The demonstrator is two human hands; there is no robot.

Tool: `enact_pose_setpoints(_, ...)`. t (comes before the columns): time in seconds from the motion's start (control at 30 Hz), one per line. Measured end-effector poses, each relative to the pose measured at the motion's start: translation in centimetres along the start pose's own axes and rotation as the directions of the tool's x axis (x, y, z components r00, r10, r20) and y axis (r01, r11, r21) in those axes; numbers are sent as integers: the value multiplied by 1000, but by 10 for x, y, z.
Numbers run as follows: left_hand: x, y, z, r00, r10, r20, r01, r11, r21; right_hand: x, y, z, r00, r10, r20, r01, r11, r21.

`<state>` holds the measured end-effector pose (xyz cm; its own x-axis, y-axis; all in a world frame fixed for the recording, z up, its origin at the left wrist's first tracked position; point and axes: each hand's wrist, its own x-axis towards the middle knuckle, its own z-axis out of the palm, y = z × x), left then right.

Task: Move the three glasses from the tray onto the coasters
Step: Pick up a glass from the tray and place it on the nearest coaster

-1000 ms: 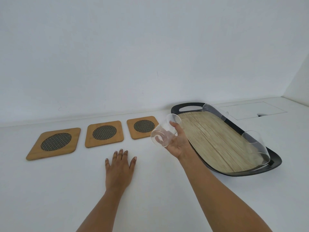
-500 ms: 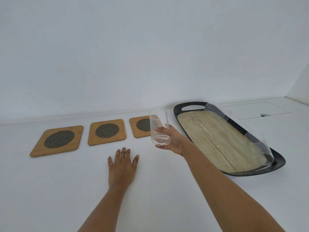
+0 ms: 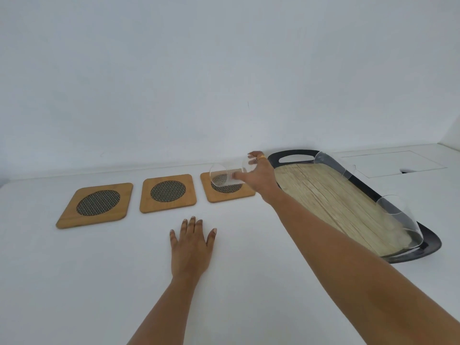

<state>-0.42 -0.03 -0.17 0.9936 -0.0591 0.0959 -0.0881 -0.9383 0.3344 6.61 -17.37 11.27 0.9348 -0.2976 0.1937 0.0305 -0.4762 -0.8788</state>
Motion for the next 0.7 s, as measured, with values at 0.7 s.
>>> enact_pose_setpoints(0.7, 6, -5, 7, 1000, -1, 0, 1, 1000, 27, 68, 1, 51, 980, -74, 182, 148, 888, -435)
